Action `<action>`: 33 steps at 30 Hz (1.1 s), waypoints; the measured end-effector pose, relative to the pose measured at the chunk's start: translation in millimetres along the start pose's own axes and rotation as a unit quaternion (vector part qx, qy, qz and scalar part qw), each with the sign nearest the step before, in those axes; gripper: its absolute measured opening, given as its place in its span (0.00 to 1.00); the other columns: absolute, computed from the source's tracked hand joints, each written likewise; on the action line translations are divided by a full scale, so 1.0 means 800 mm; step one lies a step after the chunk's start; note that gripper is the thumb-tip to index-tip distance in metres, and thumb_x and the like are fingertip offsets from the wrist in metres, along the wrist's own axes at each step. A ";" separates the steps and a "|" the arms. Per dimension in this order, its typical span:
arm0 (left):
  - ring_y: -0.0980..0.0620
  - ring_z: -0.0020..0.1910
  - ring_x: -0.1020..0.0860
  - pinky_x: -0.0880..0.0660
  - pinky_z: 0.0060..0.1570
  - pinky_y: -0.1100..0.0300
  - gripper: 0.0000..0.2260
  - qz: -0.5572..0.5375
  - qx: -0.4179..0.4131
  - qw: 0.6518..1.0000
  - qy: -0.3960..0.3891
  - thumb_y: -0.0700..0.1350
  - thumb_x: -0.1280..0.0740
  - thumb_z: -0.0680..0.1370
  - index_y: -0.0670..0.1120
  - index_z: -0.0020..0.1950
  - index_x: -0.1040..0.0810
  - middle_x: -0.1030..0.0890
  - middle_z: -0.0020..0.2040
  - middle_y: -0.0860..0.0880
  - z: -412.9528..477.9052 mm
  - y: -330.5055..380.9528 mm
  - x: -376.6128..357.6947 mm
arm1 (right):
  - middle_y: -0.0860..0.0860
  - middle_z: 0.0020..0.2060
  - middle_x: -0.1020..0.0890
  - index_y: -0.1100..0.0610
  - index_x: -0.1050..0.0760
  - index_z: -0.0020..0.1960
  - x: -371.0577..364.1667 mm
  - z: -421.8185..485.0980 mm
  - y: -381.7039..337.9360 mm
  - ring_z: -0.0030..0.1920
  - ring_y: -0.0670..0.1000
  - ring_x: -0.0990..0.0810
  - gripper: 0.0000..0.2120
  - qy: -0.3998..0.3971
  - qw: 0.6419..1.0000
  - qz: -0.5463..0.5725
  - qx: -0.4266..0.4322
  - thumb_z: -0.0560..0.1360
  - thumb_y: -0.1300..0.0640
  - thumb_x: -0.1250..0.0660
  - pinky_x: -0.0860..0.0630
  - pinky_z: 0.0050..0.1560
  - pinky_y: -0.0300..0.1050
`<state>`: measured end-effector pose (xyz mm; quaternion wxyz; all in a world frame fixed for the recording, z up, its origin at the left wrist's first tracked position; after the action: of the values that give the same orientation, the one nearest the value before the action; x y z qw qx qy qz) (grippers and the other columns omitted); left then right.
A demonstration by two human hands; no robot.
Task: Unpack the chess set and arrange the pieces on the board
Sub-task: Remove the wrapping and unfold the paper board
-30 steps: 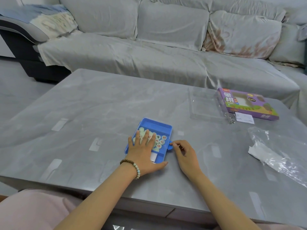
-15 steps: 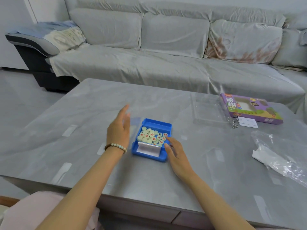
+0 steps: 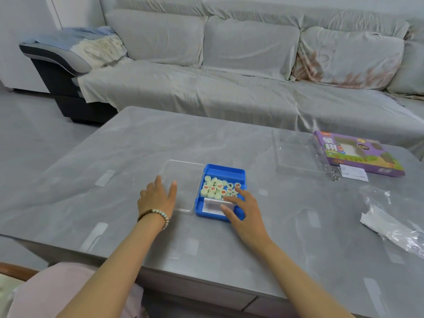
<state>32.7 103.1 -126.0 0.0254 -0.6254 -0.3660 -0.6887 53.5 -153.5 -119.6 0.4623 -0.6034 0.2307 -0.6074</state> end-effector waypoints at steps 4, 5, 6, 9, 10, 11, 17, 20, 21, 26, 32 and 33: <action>0.42 0.71 0.41 0.42 0.68 0.48 0.26 0.053 -0.060 0.997 0.016 0.58 0.53 0.80 0.48 0.75 0.44 0.39 0.74 0.45 -0.008 0.020 -0.005 | 0.36 0.66 0.36 0.39 0.27 0.56 -0.002 0.007 0.005 0.71 0.37 0.42 0.14 -0.022 0.999 0.019 -0.027 0.72 0.45 0.31 0.44 0.68 0.34; 0.44 0.74 0.46 0.47 0.71 0.47 0.25 0.071 -0.100 0.992 0.002 0.58 0.55 0.80 0.49 0.76 0.46 0.43 0.76 0.47 -0.012 0.034 -0.013 | 0.37 0.66 0.34 0.42 0.26 0.58 -0.004 0.008 0.007 0.70 0.37 0.42 0.15 -0.025 0.999 0.007 -0.026 0.72 0.46 0.31 0.44 0.66 0.32; 0.46 0.75 0.50 0.52 0.72 0.46 0.24 0.078 -0.143 0.986 -0.023 0.57 0.56 0.81 0.51 0.76 0.49 0.47 0.77 0.50 -0.018 0.048 -0.025 | 0.37 0.65 0.33 0.44 0.25 0.59 -0.005 0.010 0.009 0.70 0.37 0.40 0.15 -0.027 0.999 0.000 -0.026 0.72 0.47 0.30 0.43 0.66 0.31; 0.49 0.76 0.57 0.61 0.70 0.41 0.22 0.094 -0.170 0.974 -0.114 0.57 0.62 0.81 0.58 0.76 0.54 0.53 0.77 0.55 -0.023 0.057 -0.061 | 0.38 0.60 0.26 0.48 0.22 0.56 0.001 0.018 0.017 0.69 0.40 0.35 0.11 -0.013 0.999 0.015 -0.042 0.74 0.52 0.31 0.37 0.64 0.33; 0.49 0.76 0.58 0.62 0.70 0.40 0.22 0.099 -0.153 0.975 -0.123 0.57 0.62 0.81 0.59 0.76 0.54 0.55 0.77 0.56 -0.019 0.051 -0.065 | 0.38 0.58 0.24 0.48 0.21 0.54 0.003 0.022 0.017 0.67 0.40 0.33 0.09 -0.008 0.998 0.030 -0.051 0.74 0.53 0.31 0.36 0.62 0.31; 0.48 0.76 0.58 0.62 0.69 0.39 0.22 0.105 -0.140 0.977 -0.122 0.57 0.63 0.80 0.60 0.75 0.54 0.55 0.77 0.56 -0.013 0.044 -0.066 | 0.37 0.55 0.23 0.47 0.20 0.52 0.004 0.027 0.016 0.66 0.40 0.31 0.07 -0.009 0.997 0.044 -0.057 0.75 0.54 0.32 0.34 0.59 0.28; 0.49 0.75 0.59 0.63 0.69 0.38 0.22 0.104 -0.094 0.983 -0.120 0.58 0.63 0.80 0.62 0.75 0.56 0.57 0.77 0.57 0.024 0.004 -0.049 | 0.40 0.52 0.23 0.52 0.19 0.52 -0.033 0.071 -0.007 0.57 0.39 0.29 0.08 -0.015 0.991 0.103 -0.085 0.75 0.54 0.32 0.31 0.44 0.21; 0.49 0.75 0.59 0.61 0.69 0.37 0.22 0.105 -0.057 0.987 -0.105 0.58 0.64 0.80 0.62 0.75 0.58 0.58 0.76 0.58 0.053 -0.041 -0.025 | 0.44 0.47 0.19 0.53 0.18 0.48 -0.075 0.101 -0.032 0.49 0.42 0.22 0.05 -0.019 0.985 0.151 -0.082 0.75 0.55 0.32 0.26 0.43 0.28; 0.49 0.75 0.59 0.61 0.69 0.36 0.21 0.108 -0.043 0.988 -0.099 0.58 0.64 0.80 0.63 0.74 0.58 0.58 0.76 0.58 0.063 -0.059 -0.016 | 0.45 0.44 0.18 0.53 0.18 0.46 -0.092 0.111 -0.041 0.46 0.43 0.21 0.04 -0.021 0.981 0.177 -0.082 0.75 0.55 0.32 0.25 0.44 0.32; 0.48 0.76 0.58 0.59 0.68 0.34 0.21 0.109 0.044 0.990 -0.074 0.57 0.63 0.80 0.62 0.75 0.58 0.58 0.76 0.57 0.109 -0.147 0.033 | 0.44 0.39 0.18 0.56 0.19 0.45 -0.160 0.154 -0.087 0.38 0.36 0.21 0.05 -0.005 0.966 0.247 -0.081 0.76 0.58 0.34 0.27 0.40 0.28; 0.48 0.76 0.59 0.60 0.69 0.36 0.22 0.086 0.095 0.990 -0.062 0.57 0.64 0.80 0.61 0.75 0.58 0.58 0.77 0.56 0.156 -0.191 0.063 | 0.47 0.39 0.17 0.55 0.19 0.45 -0.219 0.187 -0.088 0.42 0.44 0.21 0.06 0.006 0.940 0.313 -0.137 0.77 0.57 0.34 0.24 0.51 0.40; 0.47 0.76 0.59 0.60 0.69 0.36 0.22 0.078 0.101 0.990 -0.066 0.57 0.64 0.80 0.60 0.75 0.57 0.58 0.77 0.56 0.161 -0.192 0.063 | 0.48 0.40 0.17 0.56 0.19 0.46 -0.223 0.190 -0.084 0.42 0.45 0.21 0.06 0.015 0.931 0.333 -0.151 0.77 0.57 0.35 0.23 0.52 0.41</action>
<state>54.6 305.8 -160.8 0.1180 -0.6900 -0.3851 -0.6014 150.2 69.9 -130.9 0.5381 -0.5455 0.5142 -0.3853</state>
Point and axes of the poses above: each hand's wrist, its own z-axis towards the middle knuckle, its own x-axis out of the back of the hand, y = z × x, the point moved 10 cm from there along z, towards the middle knuckle
